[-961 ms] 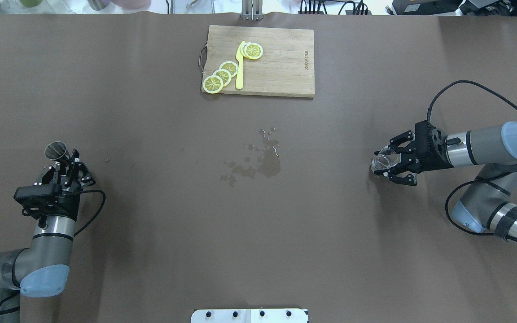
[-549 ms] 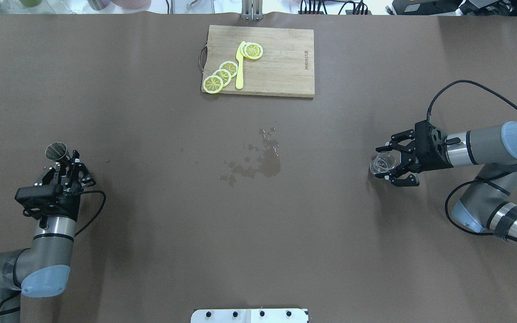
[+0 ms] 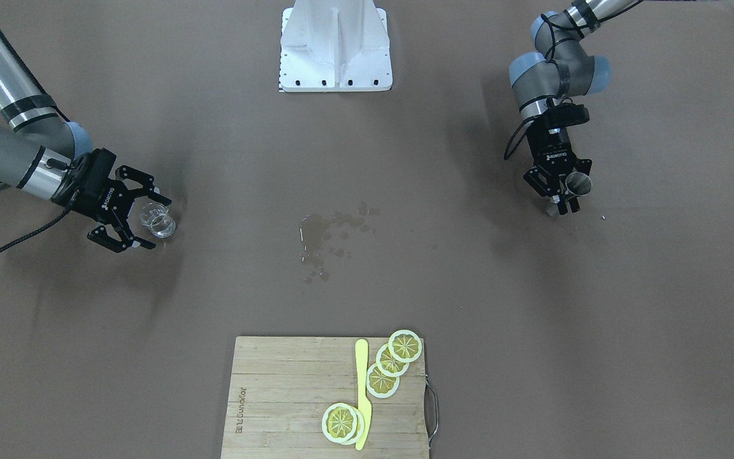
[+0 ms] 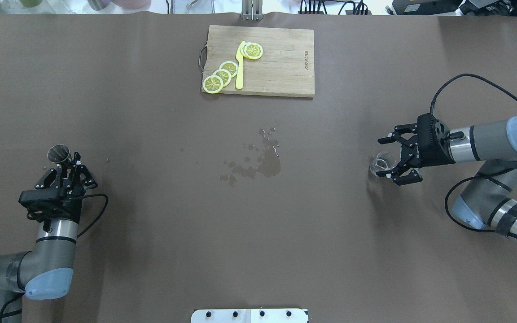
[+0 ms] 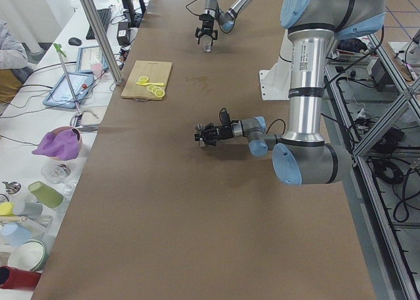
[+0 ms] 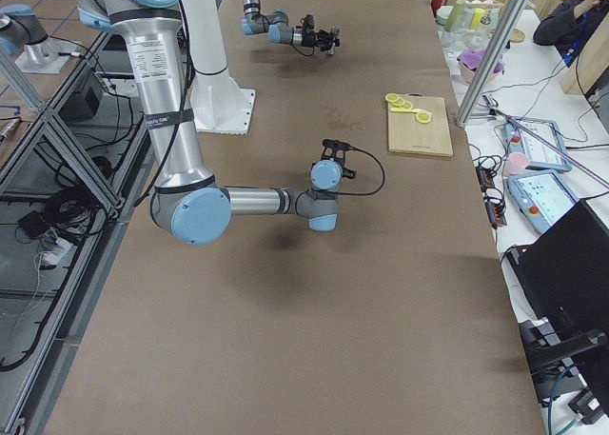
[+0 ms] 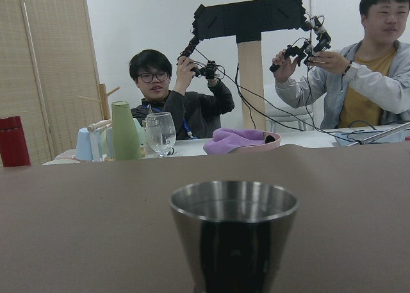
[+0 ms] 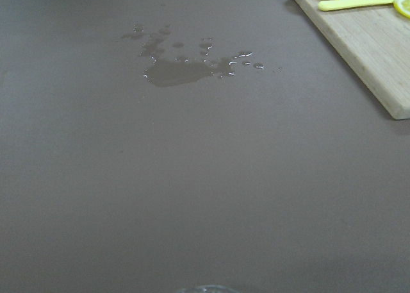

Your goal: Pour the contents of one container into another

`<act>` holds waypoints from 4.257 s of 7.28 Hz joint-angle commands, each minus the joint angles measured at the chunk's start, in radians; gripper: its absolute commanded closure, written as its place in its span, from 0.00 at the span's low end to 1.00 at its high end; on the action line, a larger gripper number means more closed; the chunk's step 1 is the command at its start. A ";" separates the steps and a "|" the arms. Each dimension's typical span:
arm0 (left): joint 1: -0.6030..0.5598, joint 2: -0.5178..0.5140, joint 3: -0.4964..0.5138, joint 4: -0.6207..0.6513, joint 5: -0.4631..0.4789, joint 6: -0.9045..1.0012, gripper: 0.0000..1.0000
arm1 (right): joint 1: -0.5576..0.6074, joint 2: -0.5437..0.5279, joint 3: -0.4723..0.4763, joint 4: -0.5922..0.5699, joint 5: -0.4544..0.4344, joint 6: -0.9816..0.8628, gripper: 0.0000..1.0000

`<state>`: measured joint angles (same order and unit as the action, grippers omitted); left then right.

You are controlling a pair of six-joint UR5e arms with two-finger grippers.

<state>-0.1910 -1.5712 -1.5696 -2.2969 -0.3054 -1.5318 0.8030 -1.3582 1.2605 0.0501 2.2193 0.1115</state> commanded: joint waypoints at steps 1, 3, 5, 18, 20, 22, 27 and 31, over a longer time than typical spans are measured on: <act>0.013 0.000 -0.004 0.001 0.005 -0.001 1.00 | 0.025 -0.031 0.058 0.001 0.006 0.049 0.00; 0.016 0.000 -0.004 0.002 0.003 -0.001 0.98 | 0.091 -0.029 0.085 -0.001 0.023 0.138 0.00; 0.018 0.000 -0.004 0.002 0.003 -0.001 0.90 | 0.145 -0.016 0.105 -0.010 0.023 0.235 0.00; 0.128 0.089 -0.114 -0.004 0.045 0.001 0.01 | 0.573 -0.053 0.232 -1.051 0.083 0.266 0.00; 0.148 0.159 -0.191 -0.007 0.048 0.007 0.01 | 0.633 -0.087 0.238 -1.171 0.108 0.254 0.00; 0.176 0.229 -0.263 -0.028 0.072 0.007 0.01 | 0.688 -0.096 0.270 -1.394 0.088 0.240 0.00; 0.168 0.250 -0.342 -0.047 0.040 0.010 0.01 | 0.726 -0.122 0.284 -1.633 0.014 0.255 0.00; 0.023 0.261 -0.366 -0.167 -0.278 0.242 0.01 | 0.843 -0.199 0.329 -1.641 0.105 0.257 0.00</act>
<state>-0.1136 -1.3094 -1.9351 -2.3911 -0.4960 -1.3866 1.6368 -1.5429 1.5791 -1.5896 2.3174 0.3669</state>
